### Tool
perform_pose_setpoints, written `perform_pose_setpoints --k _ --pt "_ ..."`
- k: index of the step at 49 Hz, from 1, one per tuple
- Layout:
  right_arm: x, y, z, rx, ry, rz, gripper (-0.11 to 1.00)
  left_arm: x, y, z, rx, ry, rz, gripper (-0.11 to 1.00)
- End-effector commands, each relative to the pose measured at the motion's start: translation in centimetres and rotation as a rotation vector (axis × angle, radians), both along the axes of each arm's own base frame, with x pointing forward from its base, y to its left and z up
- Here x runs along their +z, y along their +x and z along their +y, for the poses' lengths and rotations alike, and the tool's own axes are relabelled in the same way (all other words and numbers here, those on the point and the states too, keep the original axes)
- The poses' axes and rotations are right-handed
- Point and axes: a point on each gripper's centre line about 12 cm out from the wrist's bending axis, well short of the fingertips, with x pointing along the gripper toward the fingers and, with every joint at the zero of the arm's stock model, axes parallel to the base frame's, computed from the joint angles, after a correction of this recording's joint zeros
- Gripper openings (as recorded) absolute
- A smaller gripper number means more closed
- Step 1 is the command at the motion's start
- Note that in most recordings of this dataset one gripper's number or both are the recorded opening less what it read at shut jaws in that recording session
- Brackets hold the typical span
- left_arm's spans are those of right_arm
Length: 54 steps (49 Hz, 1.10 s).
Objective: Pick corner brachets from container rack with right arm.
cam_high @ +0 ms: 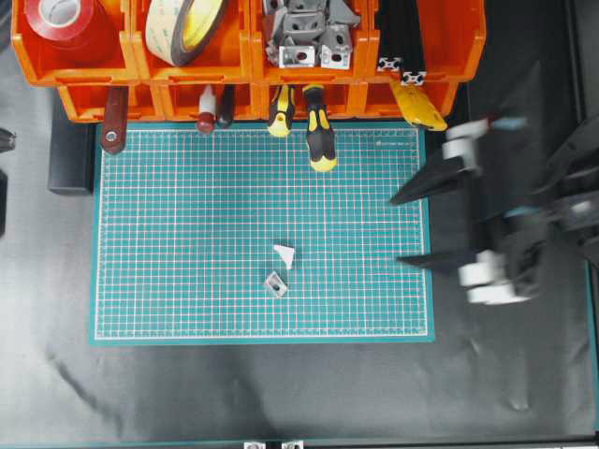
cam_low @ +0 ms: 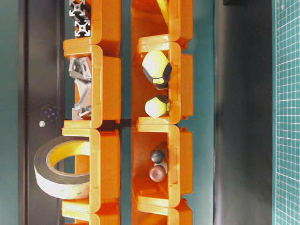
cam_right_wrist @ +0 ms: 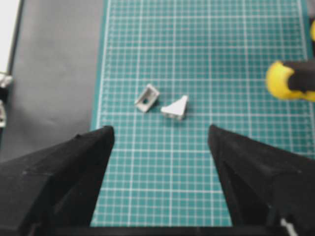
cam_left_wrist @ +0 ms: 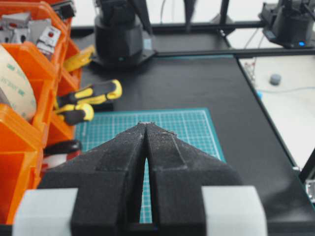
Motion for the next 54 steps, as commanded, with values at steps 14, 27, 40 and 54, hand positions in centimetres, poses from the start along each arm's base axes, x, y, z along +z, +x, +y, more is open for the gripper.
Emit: perform_pose_setpoints --k 14,27,40,54 --pt "4.2 -8.0 -2.8 0.011 0.098 -0.297 0.61 0.3 0.1 0.0 -0.001 -0.002 -0.006 0.00" --pt "4.0 -10.1 -4.0 -0.015 0.112 -0.351 0.60 0.0 0.2 0.0 -0.001 -0.001 0.002 0.00" --pt "3.7 -10.1 -4.4 -0.039 0.106 -0.353 0.60 0.2 0.1 0.0 -0.001 -0.002 -0.006 0.00" --pt "3.8 -10.4 -4.8 -0.056 0.106 -0.361 0.60 0.1 0.1 0.0 -0.001 -0.002 -0.003 0.00"
